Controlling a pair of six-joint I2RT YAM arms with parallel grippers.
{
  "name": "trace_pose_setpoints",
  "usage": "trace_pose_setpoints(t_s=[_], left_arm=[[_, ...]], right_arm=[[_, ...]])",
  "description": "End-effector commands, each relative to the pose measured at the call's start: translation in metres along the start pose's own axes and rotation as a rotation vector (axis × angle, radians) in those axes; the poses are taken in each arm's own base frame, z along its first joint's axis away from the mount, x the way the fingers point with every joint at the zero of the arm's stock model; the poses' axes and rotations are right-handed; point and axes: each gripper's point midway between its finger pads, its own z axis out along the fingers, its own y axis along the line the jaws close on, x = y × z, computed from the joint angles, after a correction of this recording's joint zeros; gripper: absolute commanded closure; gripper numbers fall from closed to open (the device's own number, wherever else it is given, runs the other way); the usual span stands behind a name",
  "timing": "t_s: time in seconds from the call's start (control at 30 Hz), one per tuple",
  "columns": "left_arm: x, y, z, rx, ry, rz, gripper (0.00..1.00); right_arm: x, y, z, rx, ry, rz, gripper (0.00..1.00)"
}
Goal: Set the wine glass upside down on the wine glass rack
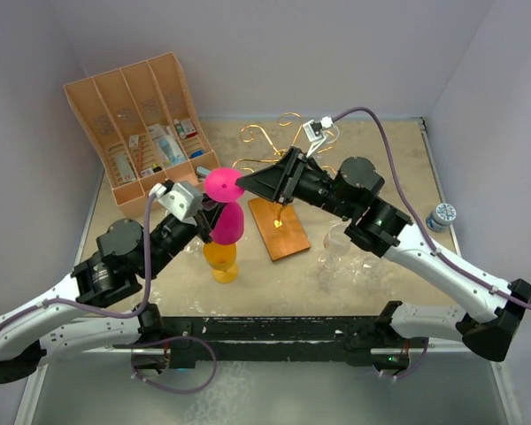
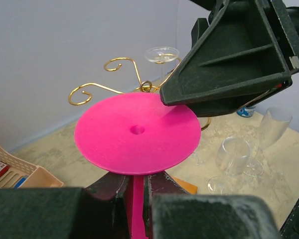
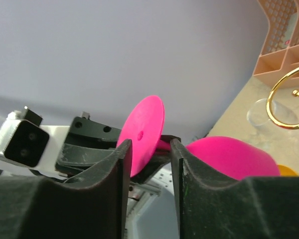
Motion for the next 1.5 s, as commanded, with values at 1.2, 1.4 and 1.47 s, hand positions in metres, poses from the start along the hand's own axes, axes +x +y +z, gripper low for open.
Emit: trace_pose_setpoints(t_s=[1.2,1.4,1.47], left_arm=[[-0.046,0.043,-0.051,-0.297,-0.118,-1.077,0.50],[-0.039,0.037,-0.043,-0.319,-0.070,-1.075,0.50],[-0.037,0.031,-0.037,-0.304,-0.054,-1.077,0.52]], right_arm=[[0.010,0.016,0.006,-0.047,-0.041,0.298,1.00],[0.014,0.015,0.005,-0.052,-0.027,0.297,1.00],[0.014,0.016,0.005,-0.059,-0.023,0.295,1.00]])
